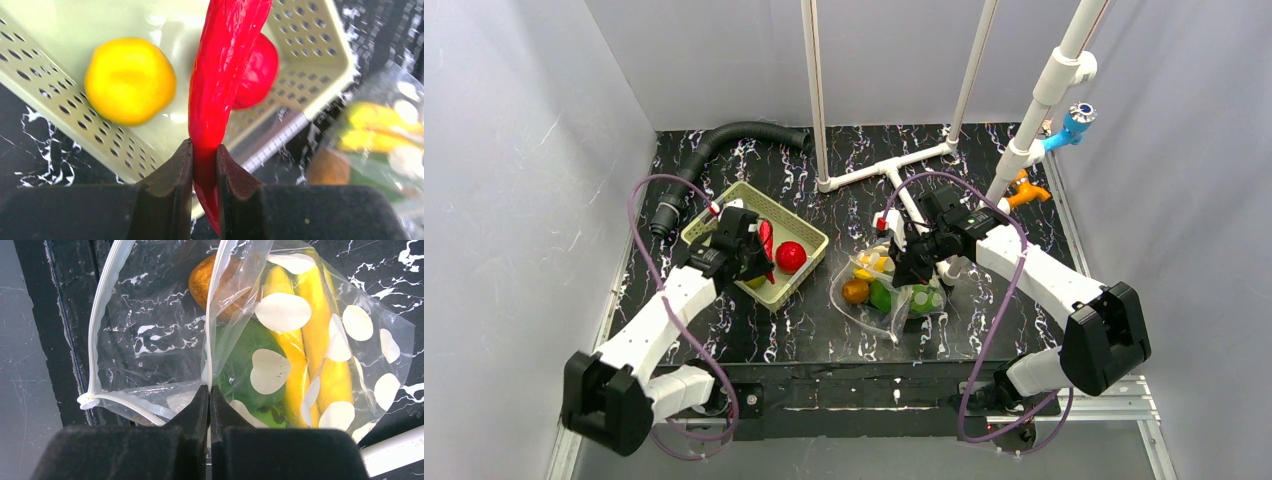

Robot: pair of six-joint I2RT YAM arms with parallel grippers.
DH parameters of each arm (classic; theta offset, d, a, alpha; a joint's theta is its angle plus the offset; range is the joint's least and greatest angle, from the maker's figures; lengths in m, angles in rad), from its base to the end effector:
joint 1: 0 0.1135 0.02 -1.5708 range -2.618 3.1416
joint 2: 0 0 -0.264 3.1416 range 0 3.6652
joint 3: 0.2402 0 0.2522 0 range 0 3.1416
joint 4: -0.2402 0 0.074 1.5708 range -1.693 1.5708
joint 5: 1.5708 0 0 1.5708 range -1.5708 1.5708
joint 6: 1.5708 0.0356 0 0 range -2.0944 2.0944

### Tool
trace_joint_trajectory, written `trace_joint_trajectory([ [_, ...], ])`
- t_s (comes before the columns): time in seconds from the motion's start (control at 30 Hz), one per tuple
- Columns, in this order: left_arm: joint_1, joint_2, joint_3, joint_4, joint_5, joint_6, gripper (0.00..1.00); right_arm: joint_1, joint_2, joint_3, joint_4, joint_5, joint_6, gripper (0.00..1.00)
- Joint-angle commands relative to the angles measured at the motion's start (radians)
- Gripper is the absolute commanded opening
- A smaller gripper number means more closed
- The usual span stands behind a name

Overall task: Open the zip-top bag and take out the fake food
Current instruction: Place the fake vegetable in the bin.

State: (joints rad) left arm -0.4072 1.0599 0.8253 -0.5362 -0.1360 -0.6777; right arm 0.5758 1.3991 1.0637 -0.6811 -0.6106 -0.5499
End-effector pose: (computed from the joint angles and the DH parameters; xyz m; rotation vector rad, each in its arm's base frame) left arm 0.2053 -0.0833 0.2691 -0.3861 2.3325 -0.3780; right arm 0.2240 0.1697 0.2619 -1.5165 1.9855 0.7933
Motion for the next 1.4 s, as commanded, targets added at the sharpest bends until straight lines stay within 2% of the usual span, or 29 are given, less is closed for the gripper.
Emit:
trace_joint_trajectory([
  [0.0, 0.065, 0.110, 0.043, 0.079, -0.060, 0.046, 0.16, -0.014, -0.035, -0.011, 0.001, -0.030, 0.004, 0.01],
  [0.07, 0.087, 0.163, 0.064, 0.090, -0.057, 0.062, 0.25, -0.014, -0.034, -0.011, 0.001, -0.032, 0.004, 0.01],
  [0.3, 0.118, 0.252, 0.114, 0.102, -0.036, 0.112, 0.71, -0.014, -0.029, -0.010, -0.001, -0.035, 0.002, 0.01],
  [0.53, 0.123, 0.181, 0.108, 0.092, 0.038, 0.161, 0.96, -0.014, -0.029, -0.009, -0.005, -0.039, 0.001, 0.01],
  [0.73, 0.124, 0.024, 0.024, 0.126, 0.207, 0.190, 0.98, -0.014, -0.031, -0.010, -0.009, -0.047, -0.004, 0.01],
  [0.9, 0.124, -0.108, -0.054, 0.157, 0.324, 0.147, 0.98, -0.014, -0.034, -0.011, -0.013, -0.051, -0.009, 0.01],
  [1.17, 0.124, -0.243, -0.162, 0.279, 0.560, -0.003, 0.98, -0.016, -0.035, -0.010, -0.018, -0.058, -0.010, 0.01],
  [1.37, 0.104, -0.332, -0.236, 0.364, 0.629, -0.112, 0.98, -0.016, -0.034, -0.010, -0.018, -0.063, -0.013, 0.01],
])
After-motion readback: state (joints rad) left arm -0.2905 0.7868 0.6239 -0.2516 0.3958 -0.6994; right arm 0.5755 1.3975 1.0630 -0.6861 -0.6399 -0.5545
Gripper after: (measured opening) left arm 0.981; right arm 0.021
